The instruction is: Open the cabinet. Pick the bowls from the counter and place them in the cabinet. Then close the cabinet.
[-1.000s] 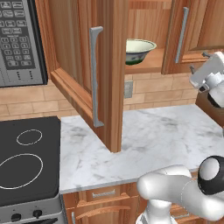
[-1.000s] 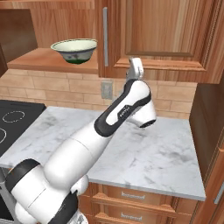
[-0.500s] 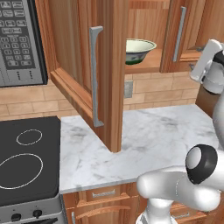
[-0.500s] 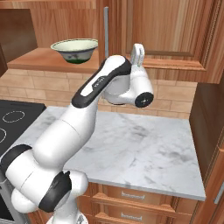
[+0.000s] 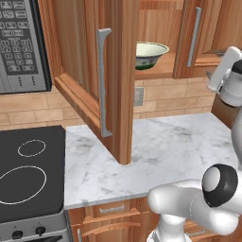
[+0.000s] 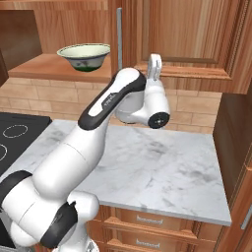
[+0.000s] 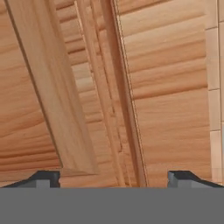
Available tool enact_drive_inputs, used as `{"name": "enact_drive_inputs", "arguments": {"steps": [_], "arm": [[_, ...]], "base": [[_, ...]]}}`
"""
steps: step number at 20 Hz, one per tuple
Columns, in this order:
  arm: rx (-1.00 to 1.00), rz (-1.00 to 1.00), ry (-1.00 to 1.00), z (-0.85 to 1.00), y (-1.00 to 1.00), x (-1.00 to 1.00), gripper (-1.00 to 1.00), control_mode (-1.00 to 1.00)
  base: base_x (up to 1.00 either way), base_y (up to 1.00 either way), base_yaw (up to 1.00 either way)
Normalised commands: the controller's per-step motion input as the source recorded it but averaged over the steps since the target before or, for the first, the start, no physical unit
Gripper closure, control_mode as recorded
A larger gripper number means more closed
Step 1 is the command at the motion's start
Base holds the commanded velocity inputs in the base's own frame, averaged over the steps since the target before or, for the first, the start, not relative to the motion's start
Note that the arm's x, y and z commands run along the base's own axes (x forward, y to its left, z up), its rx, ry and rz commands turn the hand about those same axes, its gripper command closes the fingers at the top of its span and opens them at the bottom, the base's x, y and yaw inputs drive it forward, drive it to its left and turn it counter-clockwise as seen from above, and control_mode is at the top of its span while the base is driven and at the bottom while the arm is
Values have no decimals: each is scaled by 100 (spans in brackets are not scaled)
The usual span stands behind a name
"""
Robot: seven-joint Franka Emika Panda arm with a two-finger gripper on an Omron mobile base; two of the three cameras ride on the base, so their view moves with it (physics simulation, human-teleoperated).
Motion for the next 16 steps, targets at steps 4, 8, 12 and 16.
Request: {"name": "enact_drive_inputs", "arguments": {"steps": [4,8,12,16], "arm": [[2,-4,-1,18,0,-34,-100,-100],[0,-3,1,60,0,-39,-100,-100],[0,-1,9,68,-1,-64,-100,-100],[0,0,20,62,-25,-83,-100,-100]], "base": [[0,0,0],[0,0,0],[0,0,0],[0,0,0]]}}
